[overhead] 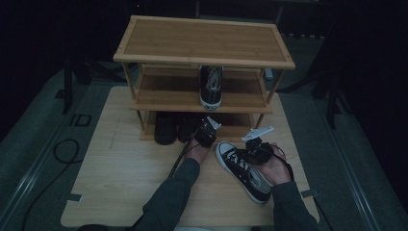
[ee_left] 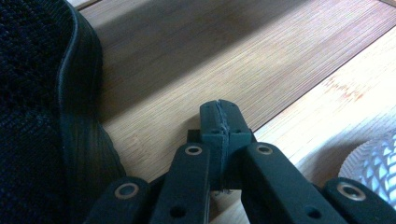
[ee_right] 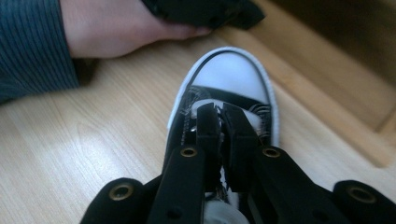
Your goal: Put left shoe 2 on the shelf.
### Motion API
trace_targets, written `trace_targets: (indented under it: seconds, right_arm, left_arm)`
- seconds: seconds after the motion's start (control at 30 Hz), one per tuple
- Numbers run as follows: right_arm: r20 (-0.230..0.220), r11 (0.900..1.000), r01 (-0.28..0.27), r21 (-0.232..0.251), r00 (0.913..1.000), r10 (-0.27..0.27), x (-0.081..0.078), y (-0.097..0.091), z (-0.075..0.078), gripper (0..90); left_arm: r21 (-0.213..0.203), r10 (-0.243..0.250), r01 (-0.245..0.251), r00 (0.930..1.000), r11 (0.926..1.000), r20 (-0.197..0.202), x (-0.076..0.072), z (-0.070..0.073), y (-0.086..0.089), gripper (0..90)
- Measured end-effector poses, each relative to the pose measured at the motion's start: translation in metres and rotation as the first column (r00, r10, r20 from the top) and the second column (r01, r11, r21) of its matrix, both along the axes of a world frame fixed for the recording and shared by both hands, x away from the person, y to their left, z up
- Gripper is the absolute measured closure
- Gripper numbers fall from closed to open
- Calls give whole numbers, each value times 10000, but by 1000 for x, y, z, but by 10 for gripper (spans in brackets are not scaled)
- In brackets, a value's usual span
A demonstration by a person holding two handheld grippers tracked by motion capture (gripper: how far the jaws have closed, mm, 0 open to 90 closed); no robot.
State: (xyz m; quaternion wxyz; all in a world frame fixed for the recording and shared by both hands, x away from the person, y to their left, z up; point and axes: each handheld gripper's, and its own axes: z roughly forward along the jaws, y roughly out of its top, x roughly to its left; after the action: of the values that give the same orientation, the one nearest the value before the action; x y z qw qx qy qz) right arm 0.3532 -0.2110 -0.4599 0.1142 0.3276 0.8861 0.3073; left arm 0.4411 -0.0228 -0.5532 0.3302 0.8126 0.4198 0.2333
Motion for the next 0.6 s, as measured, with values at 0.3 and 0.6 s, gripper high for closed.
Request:
trace_targets:
  seconds: [0.3, 0.6]
  right_arm:
    - [494, 9990, 376, 230, 9980, -387, -10, -18, 13, 785]
    - [735, 9979, 626, 144, 9953, -635, -19, -32, 15, 767]
  left_arm:
    - [7, -20, 20, 10000, 10000, 10, 0, 0, 0, 900]
    - [20, -28, 28, 10000, 10000, 12, 0, 0, 0, 900]
